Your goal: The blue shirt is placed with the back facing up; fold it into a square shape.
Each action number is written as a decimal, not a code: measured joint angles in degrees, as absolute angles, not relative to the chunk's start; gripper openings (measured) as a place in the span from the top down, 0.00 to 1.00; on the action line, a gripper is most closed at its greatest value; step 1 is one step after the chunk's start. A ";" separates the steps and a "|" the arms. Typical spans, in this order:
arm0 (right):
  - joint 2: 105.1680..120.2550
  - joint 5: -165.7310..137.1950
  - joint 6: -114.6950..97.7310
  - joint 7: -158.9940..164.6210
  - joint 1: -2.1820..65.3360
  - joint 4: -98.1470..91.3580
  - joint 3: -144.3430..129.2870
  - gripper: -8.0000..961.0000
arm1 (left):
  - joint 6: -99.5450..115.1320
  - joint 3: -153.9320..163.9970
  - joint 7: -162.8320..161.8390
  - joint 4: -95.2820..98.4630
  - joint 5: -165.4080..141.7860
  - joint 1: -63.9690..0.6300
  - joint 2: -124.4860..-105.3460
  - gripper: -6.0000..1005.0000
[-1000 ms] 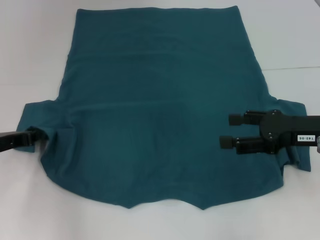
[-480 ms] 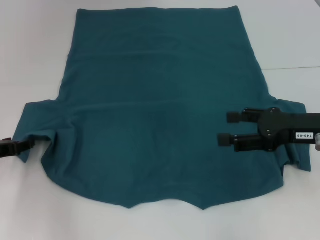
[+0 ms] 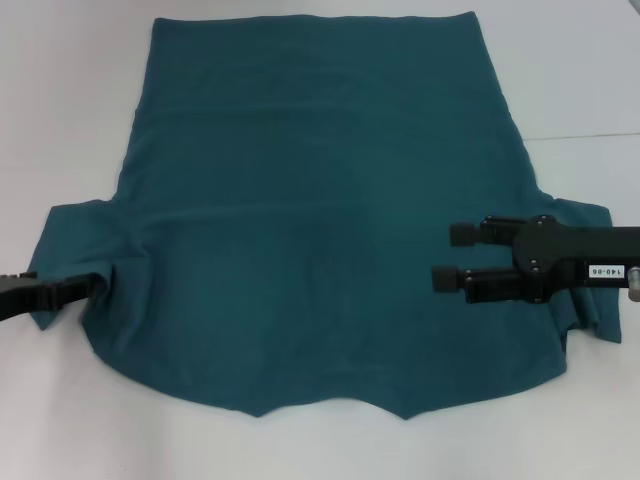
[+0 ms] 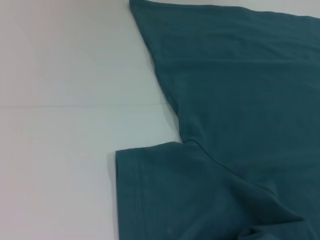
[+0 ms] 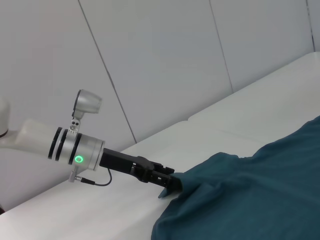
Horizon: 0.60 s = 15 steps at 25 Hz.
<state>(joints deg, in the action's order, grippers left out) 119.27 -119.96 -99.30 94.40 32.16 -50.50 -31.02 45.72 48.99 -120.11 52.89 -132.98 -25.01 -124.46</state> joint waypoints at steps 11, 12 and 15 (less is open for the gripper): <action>119.32 -119.97 -98.99 94.39 32.18 -50.29 -31.02 0.04 | 41.60 50.01 -119.72 51.41 -134.41 -25.09 -124.22 0.22; 119.33 -119.97 -98.96 94.40 32.23 -50.28 -31.02 0.04 | 41.36 50.02 -119.66 51.40 -134.43 -25.08 -124.23 0.24; 119.35 -119.97 -98.79 94.42 32.27 -50.24 -31.02 0.04 | 41.18 50.16 -119.53 51.24 -134.44 -25.23 -124.24 0.34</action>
